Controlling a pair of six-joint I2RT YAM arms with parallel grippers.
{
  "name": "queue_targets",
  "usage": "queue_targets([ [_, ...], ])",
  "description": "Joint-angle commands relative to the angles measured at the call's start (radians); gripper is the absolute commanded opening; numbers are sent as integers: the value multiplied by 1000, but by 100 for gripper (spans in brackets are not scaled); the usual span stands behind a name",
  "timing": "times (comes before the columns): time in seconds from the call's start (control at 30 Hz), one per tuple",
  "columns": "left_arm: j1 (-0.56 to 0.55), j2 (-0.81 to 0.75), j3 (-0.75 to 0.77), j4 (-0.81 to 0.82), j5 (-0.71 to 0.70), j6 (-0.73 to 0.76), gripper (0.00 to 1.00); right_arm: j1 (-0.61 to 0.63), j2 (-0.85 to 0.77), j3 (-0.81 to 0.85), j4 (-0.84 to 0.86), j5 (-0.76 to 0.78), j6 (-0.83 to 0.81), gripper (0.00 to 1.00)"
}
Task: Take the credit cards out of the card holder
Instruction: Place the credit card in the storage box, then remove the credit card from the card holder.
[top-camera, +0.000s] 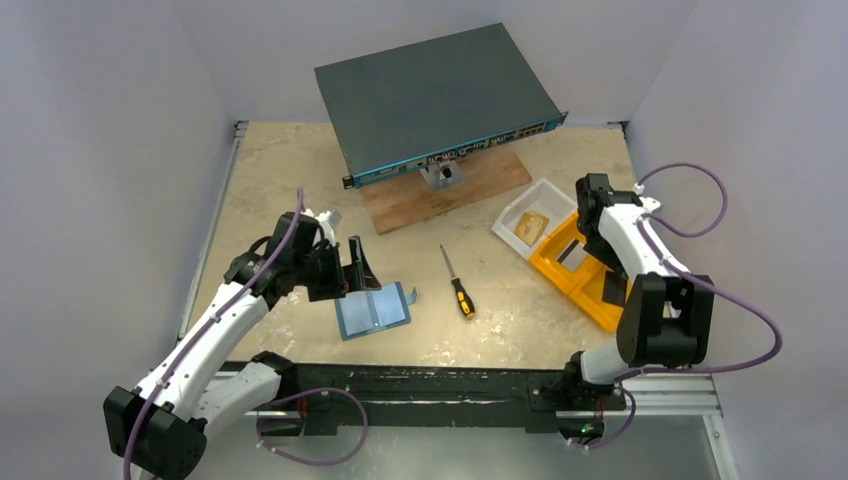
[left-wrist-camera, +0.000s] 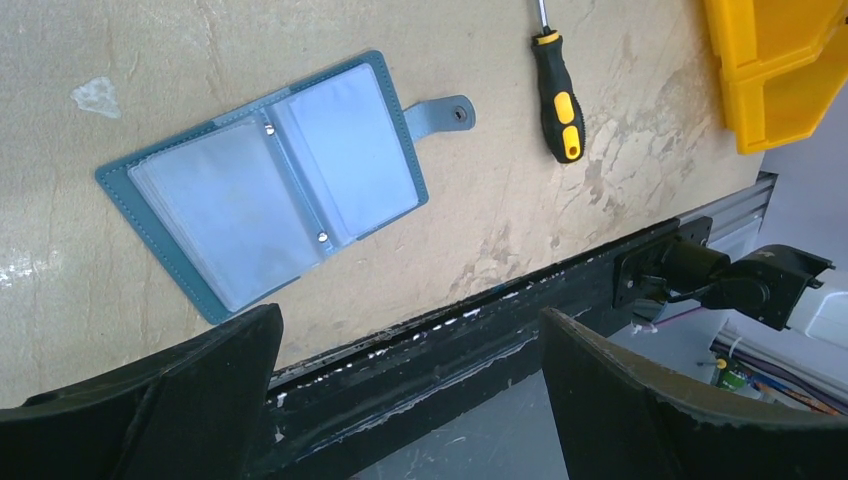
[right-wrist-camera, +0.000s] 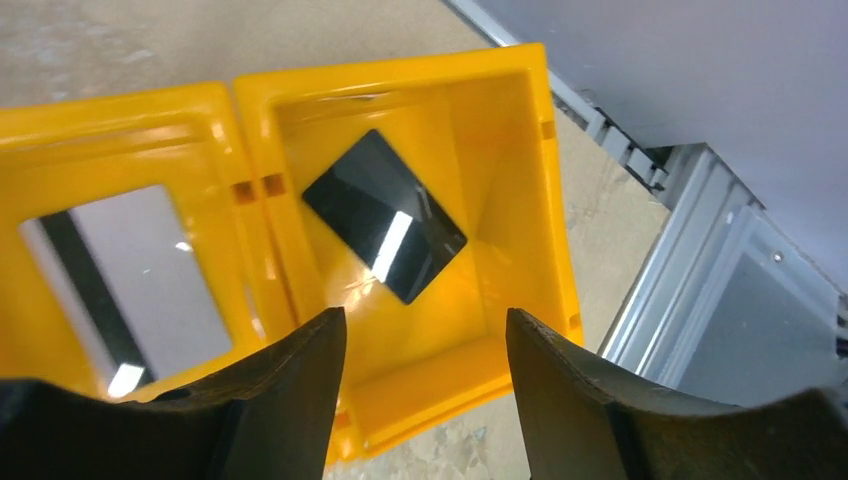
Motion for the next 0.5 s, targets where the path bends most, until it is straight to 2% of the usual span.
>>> queue_targets([
  [0.0, -5, 5, 48, 12, -2, -8, 100, 65, -89, 14, 55, -70, -70, 60],
  [0.27, -5, 18, 47, 8, -20, -11, 100, 373, -252, 1, 152, -271, -91, 68],
  [0.47, -6, 37, 42, 2, -43, -1, 100, 656, -373, -82, 361, -474, -99, 80],
])
